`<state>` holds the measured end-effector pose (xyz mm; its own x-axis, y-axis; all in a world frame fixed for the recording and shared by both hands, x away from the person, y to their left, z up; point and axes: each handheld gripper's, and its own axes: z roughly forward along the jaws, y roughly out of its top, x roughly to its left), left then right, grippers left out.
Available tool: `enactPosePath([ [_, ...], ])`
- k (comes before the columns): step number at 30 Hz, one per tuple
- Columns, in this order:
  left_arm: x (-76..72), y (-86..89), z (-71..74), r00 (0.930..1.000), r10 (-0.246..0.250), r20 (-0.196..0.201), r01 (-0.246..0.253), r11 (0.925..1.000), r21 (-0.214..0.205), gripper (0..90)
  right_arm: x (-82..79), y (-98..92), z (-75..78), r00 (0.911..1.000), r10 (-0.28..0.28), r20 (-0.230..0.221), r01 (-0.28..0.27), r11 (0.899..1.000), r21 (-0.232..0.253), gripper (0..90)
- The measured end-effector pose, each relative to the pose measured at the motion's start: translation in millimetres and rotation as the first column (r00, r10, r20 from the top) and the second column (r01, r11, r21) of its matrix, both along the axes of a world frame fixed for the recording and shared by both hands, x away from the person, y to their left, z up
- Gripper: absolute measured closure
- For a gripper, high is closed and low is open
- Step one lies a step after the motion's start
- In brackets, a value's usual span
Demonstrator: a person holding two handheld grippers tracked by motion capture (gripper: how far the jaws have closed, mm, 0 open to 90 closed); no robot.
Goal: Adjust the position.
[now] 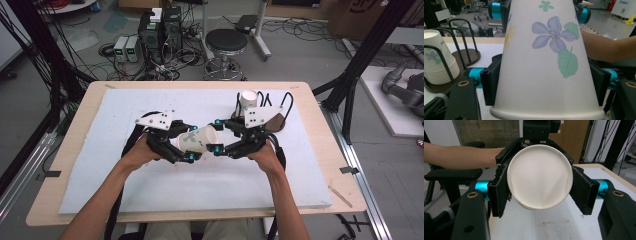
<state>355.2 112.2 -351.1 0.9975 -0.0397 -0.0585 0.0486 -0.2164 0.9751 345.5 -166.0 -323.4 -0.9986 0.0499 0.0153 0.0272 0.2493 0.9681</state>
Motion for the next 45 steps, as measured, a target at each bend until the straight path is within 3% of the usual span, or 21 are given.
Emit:
enactPosePath([
  [8,0.0,0.1,0.0,1.0,0.005,0.002,-0.005,1.0,0.003,29.4,-1.1,-0.1,0.0,0.9998,-0.011,0.018,0.011,1.0,-0.002,36.0],
  [11,0.2,0.3,-0.1,1.0,0.008,0.002,-0.008,0.9999,0.006,29.6,-3.0,1.1,-0.2,0.9995,-0.013,0.028,0.013,1.0,-0.003,19.8],
  [13,0.4,0.6,-0.2,0.9999,0.01,0.002,-0.01,0.9999,0.01,29.5,-2.2,1.1,0.0,0.9995,-0.029,0.015,0.029,1.0,0.002,14.8],
  [22,-1.3,4.3,1.1,0.9997,0.023,0.006,-0.023,0.9994,0.027,29.6,-1.7,-3.3,1.7,0.9989,-0.047,0.009,0.047,0.999,0.004,14.8],
  [30,-7.4,19.0,6.7,0.9981,0.057,0.02,-0.06,0.9902,0.126,29.5,-2.9,-5.5,3.6,0.9982,-0.059,0.008,0.06,0.997,-0.042,14.8],
  [32,-8.6,22.2,8.1,0.9976,0.064,0.028,-0.067,0.9844,0.162,29.5,-2.9,-4.0,3.7,0.997,-0.077,0.01,0.077,0.994,-0.081,14.8],
  [36,-9.4,25.6,9.7,0.9956,0.086,0.036,-0.092,0.9652,0.245,29.5,-4.0,1.0,4.5,0.9971,-0.074,0.019,0.076,0.986,-0.148,14.8],
  [40,-9.6,26.8,12.0,0.9944,0.097,0.042,-0.105,0.9468,0.304,29.5,-4.4,7.5,5.7,0.9967,-0.073,0.035,0.08,0.97,-0.23,14.8],
  [43,-10.4,26.6,14.4,0.9948,0.093,0.042,-0.102,0.9292,0.355,29.6,-4.5,11.7,5.9,0.996,-0.075,0.048,0.086,0.954,-0.288,14.8],
  [44,-10.4,26.2,15.5,0.995,0.085,0.052,-0.099,0.9176,0.385,29.6,-4.5,12.7,5.8,0.9957,-0.077,0.052,0.089,0.949,-0.301,14.8],
  [45,-10.9,25.9,16.2,0.9948,0.086,0.055,-0.101,0.9112,0.4,29.6,-4.4,14.3,5.8,0.9957,-0.075,0.055,0.089,0.942,-0.324,14.8],
])
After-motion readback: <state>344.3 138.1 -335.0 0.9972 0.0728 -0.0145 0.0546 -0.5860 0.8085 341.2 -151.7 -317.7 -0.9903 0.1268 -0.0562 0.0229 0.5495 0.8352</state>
